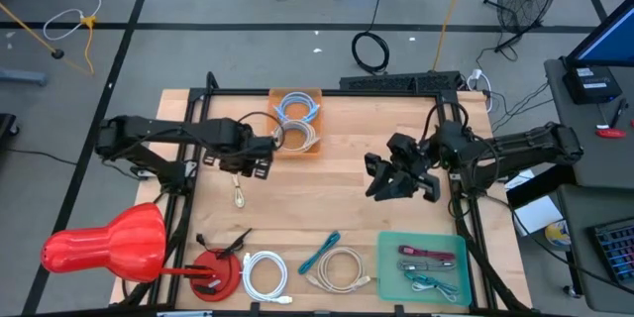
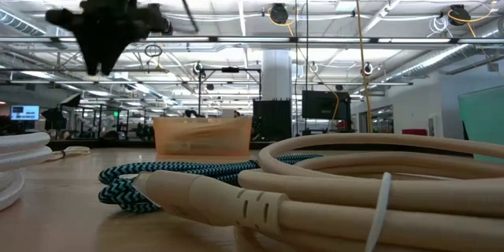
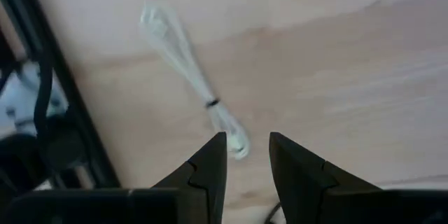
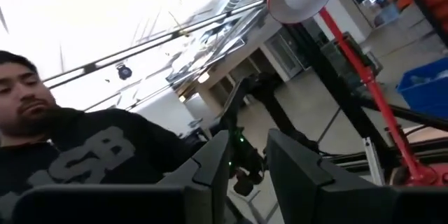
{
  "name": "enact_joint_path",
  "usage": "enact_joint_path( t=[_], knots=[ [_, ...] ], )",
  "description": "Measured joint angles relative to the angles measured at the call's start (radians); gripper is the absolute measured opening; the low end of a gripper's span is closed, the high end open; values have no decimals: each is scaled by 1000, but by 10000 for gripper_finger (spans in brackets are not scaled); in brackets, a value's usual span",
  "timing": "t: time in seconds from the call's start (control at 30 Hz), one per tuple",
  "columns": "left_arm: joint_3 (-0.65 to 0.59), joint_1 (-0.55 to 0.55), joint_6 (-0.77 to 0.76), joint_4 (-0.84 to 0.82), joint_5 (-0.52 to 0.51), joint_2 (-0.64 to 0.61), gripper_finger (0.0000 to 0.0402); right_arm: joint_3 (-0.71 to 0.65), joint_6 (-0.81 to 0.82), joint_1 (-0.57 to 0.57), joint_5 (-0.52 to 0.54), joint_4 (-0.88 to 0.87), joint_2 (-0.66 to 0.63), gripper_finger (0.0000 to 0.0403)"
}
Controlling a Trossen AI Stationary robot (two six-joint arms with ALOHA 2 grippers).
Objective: Pick & Place USB Port
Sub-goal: Put the top brown usb cable into the blue bin
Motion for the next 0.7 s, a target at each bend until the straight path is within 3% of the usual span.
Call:
enact_joint_path(
  t=[0.3,0.53,0.7],
  knots=[
    [-254,30,-34,213,87,0,113,0,-71,0,55,-55,0,86],
    [-343,43,-68,236,83,-1,113,0,-71,0,55,-55,3,86],
    [-412,54,-83,356,125,-1,113,0,-66,0,51,-56,3,86]
  ],
)
